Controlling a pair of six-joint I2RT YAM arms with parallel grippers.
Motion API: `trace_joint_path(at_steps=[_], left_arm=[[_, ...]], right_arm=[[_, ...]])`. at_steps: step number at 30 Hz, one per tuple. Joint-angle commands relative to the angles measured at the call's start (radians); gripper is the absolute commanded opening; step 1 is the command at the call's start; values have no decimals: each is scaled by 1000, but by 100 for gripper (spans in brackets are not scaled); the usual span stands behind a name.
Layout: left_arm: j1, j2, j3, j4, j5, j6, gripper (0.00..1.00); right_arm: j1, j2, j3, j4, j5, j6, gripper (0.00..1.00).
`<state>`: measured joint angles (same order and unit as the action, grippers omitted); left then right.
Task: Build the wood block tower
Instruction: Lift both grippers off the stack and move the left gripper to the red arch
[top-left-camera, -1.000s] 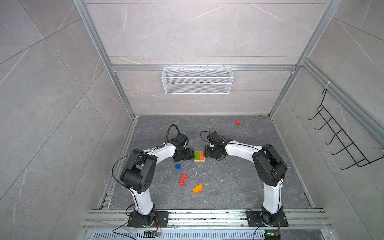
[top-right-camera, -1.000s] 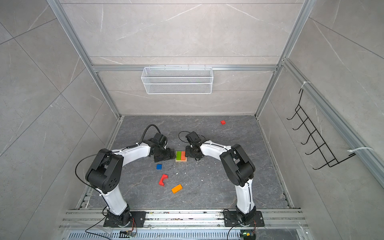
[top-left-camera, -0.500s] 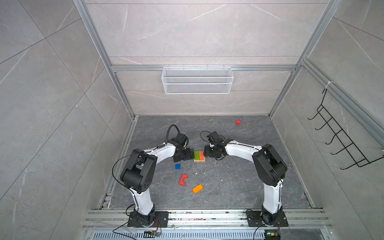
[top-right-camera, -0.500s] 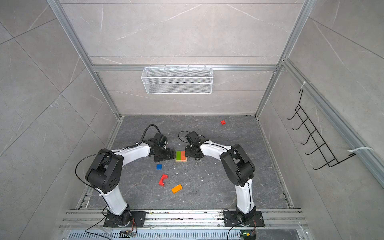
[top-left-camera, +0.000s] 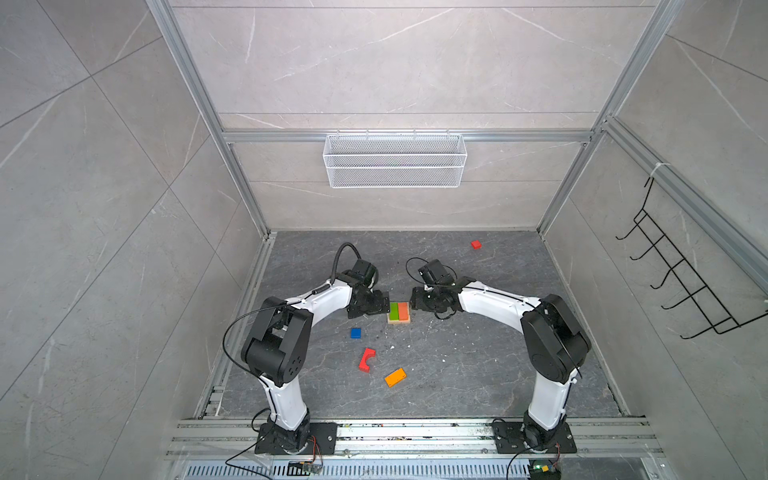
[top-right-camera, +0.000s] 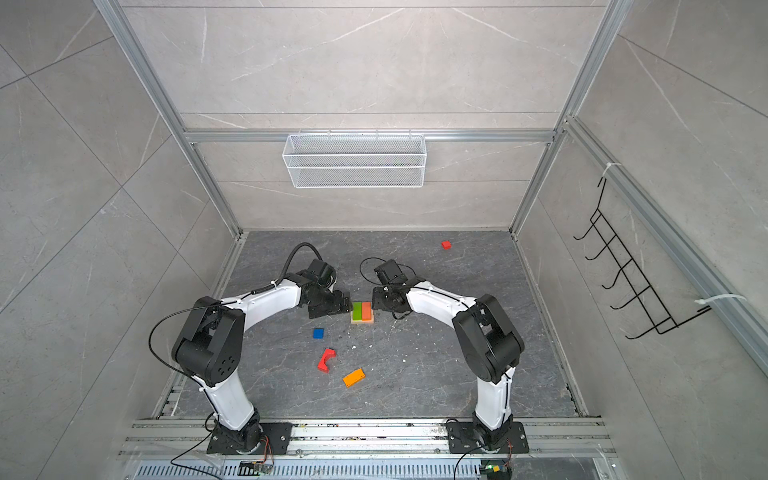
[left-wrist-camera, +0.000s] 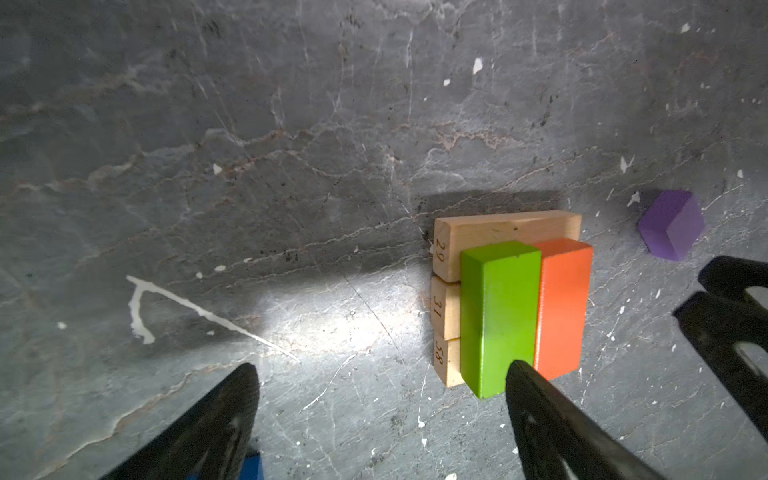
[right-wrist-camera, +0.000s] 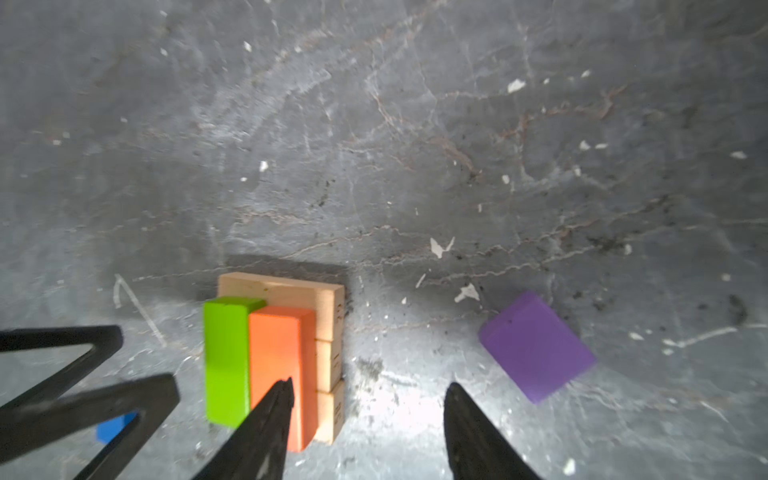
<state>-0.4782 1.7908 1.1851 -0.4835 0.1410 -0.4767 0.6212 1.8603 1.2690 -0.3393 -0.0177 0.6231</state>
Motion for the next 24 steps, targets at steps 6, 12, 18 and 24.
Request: trace_joint_path(at_steps=[6,12,18,24], left_arm=[[-4,-166,-12,-127,-38,55,91],[-5,-279,-103,-177,-48,50,81],[-18,-384,-205,-221,-39,34,66],[-57,-456,-285,-245,-42,1,43]], right_arm=[[-5,-133,-63,7,-35,-54,61],[-5,-198,-116,44,-99,-61,89],[-5,-224,-150,65,-134,-55,96],[-4,-238,-169,84,-160,-54,96]])
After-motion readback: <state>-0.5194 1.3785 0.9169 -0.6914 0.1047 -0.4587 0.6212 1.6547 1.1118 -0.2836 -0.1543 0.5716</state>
